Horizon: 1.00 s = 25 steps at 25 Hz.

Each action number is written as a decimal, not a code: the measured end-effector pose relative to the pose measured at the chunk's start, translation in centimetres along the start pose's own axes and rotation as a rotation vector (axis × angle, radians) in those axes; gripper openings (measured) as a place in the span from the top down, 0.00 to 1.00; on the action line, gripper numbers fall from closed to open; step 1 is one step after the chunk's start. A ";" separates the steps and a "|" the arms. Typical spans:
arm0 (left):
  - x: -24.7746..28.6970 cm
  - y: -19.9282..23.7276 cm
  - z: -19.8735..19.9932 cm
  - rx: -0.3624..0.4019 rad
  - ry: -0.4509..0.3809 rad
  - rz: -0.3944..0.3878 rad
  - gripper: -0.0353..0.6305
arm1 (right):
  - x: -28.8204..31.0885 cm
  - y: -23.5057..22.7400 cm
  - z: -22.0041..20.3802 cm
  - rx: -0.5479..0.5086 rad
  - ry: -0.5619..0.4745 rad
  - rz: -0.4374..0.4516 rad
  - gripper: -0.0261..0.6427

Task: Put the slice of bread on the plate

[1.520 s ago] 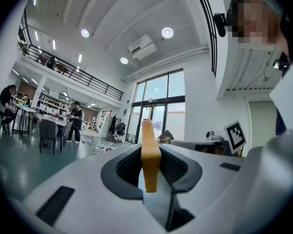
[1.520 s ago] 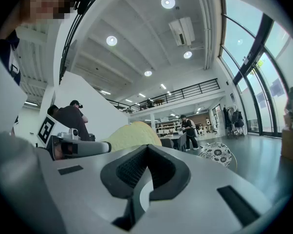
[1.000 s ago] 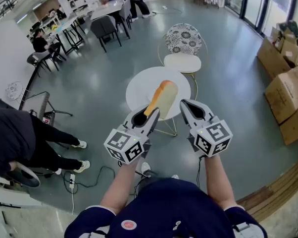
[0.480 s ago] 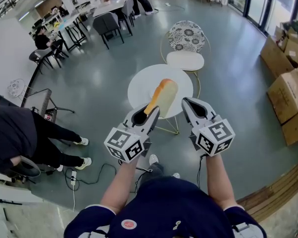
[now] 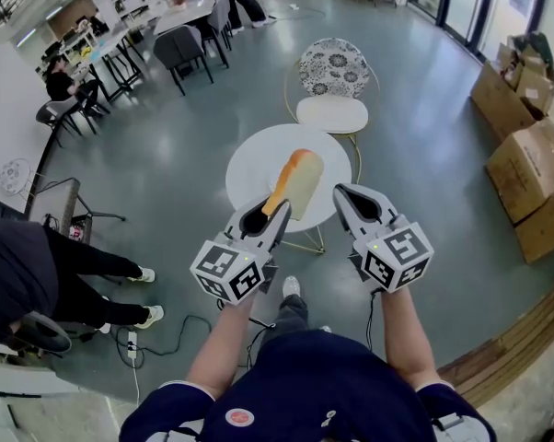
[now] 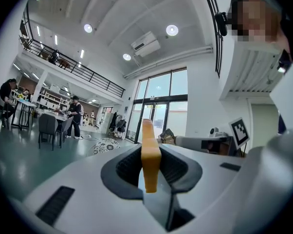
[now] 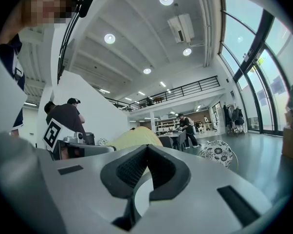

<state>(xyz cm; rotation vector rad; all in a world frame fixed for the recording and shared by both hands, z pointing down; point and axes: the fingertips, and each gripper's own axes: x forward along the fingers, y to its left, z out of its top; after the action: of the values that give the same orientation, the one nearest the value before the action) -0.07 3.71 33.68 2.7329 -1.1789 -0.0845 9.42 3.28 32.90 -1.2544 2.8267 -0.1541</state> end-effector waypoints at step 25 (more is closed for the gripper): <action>8.0 18.3 -0.5 -0.126 0.045 -0.077 0.81 | 18.2 -6.6 -1.3 0.000 0.110 -0.082 0.95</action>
<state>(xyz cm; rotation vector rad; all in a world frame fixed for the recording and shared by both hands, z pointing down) -7.64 -14.43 37.43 2.6551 -1.0208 -0.1018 1.97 -14.46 34.90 -1.4050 2.8665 -0.2330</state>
